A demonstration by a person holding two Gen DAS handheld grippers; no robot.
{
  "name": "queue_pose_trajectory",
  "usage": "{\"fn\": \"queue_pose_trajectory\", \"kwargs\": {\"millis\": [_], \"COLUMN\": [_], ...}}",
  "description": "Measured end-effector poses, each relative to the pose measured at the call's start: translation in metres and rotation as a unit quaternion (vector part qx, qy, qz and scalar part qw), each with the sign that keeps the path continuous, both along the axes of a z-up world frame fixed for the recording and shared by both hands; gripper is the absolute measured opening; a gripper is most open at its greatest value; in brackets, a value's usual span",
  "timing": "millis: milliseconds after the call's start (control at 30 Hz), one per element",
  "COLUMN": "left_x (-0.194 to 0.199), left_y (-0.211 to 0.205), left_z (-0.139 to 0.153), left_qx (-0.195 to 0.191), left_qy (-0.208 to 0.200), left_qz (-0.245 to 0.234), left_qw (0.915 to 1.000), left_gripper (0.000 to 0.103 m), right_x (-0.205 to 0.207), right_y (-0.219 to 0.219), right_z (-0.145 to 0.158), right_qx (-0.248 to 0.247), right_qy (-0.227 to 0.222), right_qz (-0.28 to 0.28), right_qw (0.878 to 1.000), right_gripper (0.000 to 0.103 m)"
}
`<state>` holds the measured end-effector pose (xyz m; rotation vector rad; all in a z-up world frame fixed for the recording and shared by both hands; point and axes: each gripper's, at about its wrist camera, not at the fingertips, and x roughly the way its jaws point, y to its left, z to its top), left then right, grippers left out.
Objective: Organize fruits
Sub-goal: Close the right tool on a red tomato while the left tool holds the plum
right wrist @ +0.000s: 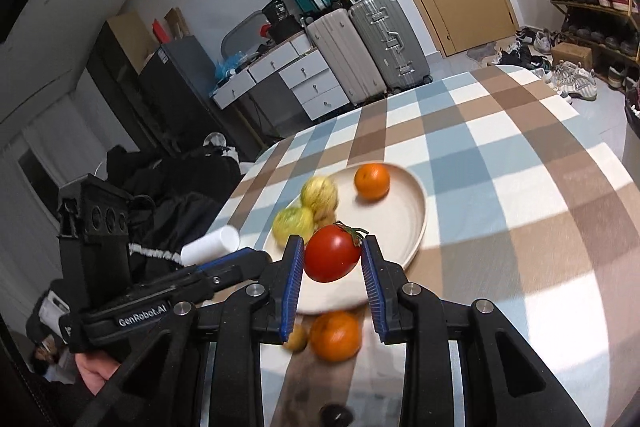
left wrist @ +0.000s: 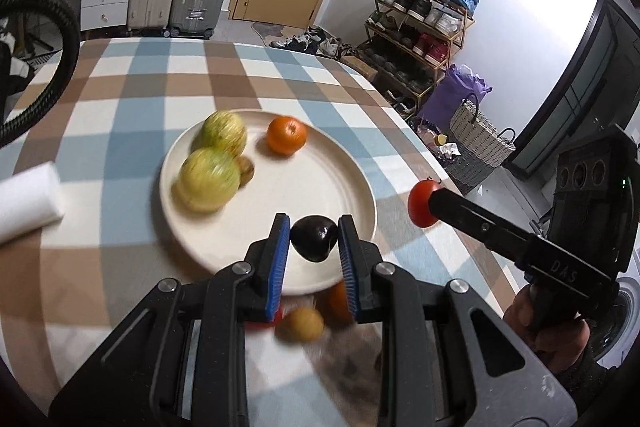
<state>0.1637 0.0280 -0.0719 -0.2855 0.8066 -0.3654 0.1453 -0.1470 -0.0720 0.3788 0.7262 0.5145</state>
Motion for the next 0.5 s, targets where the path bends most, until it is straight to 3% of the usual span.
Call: {"fn": "queue_pose_trajectory", "kwargs": {"millis": [500], "left_x": [0.108], "left_y": [-0.006], "left_z": [0.003], "left_qx": [0.026], "left_qy": [0.003], "left_qz": [0.017], "left_qw": [0.9995], "left_gripper": [0.022], "right_x": [0.095], "right_y": [0.001], "right_z": [-0.024], "right_qx": [0.013], "right_qy": [0.066], "right_qz": [0.042], "right_qw": [0.997], "right_gripper": [0.030]}}
